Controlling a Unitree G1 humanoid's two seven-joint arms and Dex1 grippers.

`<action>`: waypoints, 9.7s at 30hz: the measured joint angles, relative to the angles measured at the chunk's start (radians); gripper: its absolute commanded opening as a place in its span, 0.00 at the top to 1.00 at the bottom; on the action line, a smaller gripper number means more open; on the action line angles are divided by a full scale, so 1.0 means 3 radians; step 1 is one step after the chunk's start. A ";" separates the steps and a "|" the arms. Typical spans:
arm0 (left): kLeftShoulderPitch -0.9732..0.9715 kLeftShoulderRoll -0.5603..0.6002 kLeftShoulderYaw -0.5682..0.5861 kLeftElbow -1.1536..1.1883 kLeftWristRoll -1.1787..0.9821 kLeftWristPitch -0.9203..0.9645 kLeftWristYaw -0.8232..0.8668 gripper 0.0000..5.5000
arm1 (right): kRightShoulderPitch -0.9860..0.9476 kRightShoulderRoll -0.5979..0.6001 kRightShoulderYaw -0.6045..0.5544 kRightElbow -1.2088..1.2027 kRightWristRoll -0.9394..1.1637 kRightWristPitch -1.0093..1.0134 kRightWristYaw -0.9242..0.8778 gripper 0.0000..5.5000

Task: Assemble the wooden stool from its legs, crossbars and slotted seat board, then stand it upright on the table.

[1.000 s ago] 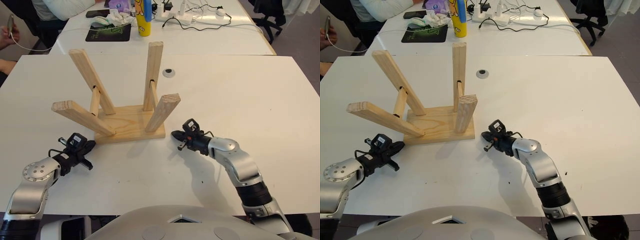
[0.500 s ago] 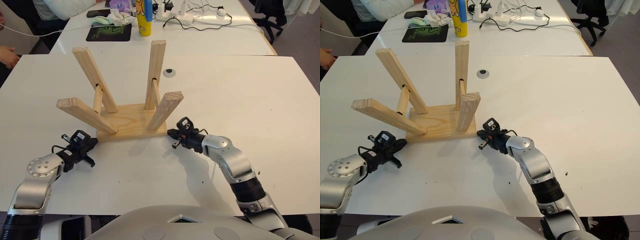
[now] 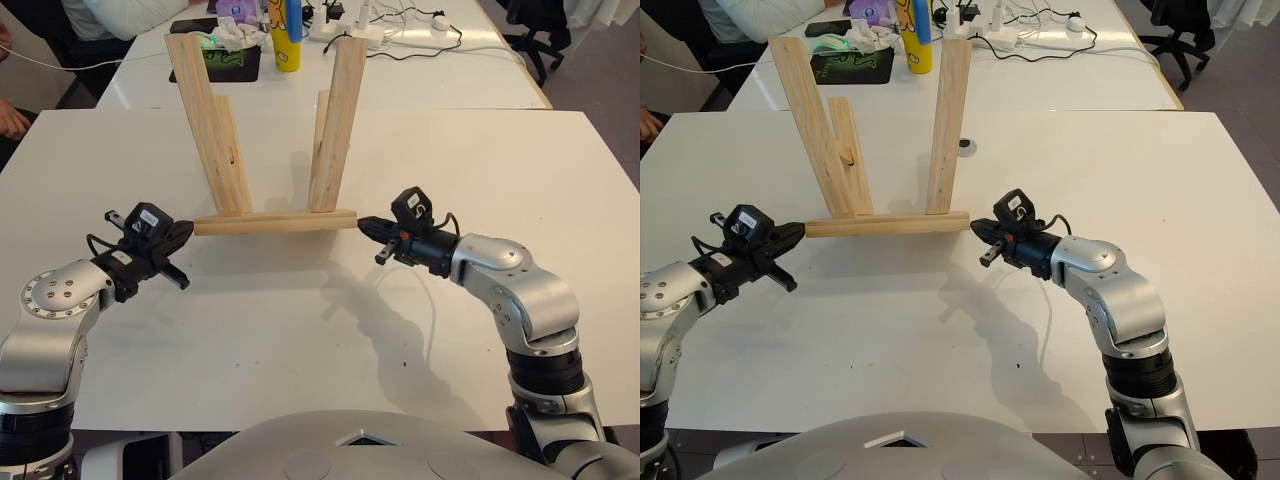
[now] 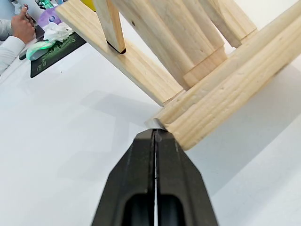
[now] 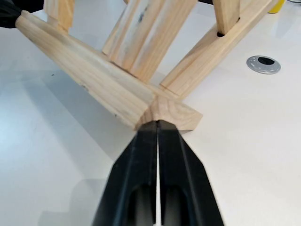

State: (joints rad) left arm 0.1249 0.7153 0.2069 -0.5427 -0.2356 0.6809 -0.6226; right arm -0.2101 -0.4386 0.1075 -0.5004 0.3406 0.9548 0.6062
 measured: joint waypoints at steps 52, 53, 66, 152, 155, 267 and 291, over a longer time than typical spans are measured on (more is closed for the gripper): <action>-0.0277 -0.0662 -0.0667 0.1534 0.0536 -0.0865 0.0518 1.00 | -0.0321 0.0218 0.0555 0.1685 -0.0722 -0.1152 -0.0110 1.00; -0.0276 -0.0662 -0.0680 0.1507 0.0532 -0.0838 0.0497 1.00 | -0.0321 0.0227 0.0562 0.1687 -0.0724 -0.1154 -0.0109 1.00; -0.0251 -0.0658 -0.0680 0.1310 0.0532 -0.0572 0.0472 1.00 | -0.0268 0.0246 0.0546 0.1550 -0.0695 -0.1039 -0.0083 1.00; -0.0804 -0.0651 -0.0792 0.2267 0.0534 -0.1565 -0.0036 1.00 | -0.0154 -0.0117 0.0389 0.1466 -0.0822 -0.1002 0.0020 1.00; -0.0801 -0.0647 -0.0795 0.2439 0.0593 -0.1597 0.0004 1.00 | -0.0153 -0.0113 0.0420 0.1546 -0.0844 -0.1031 0.0018 1.00; -0.0729 -0.1776 -0.0075 0.1667 0.0537 -0.2058 0.1836 1.00 | -0.0366 0.0680 -0.0834 0.2519 -0.0844 -0.3340 -0.1465 1.00; -0.0425 -0.1870 -0.0218 0.1393 0.0534 -0.1906 0.1840 1.00 | 0.0075 0.0679 -0.0870 0.2366 -0.0841 -0.3233 -0.1551 1.00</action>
State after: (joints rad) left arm -0.0024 0.1544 0.1414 -0.1247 -0.0753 0.1091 -0.0706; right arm -0.1877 -0.2348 -0.1536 0.2094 0.0883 -0.0150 0.1411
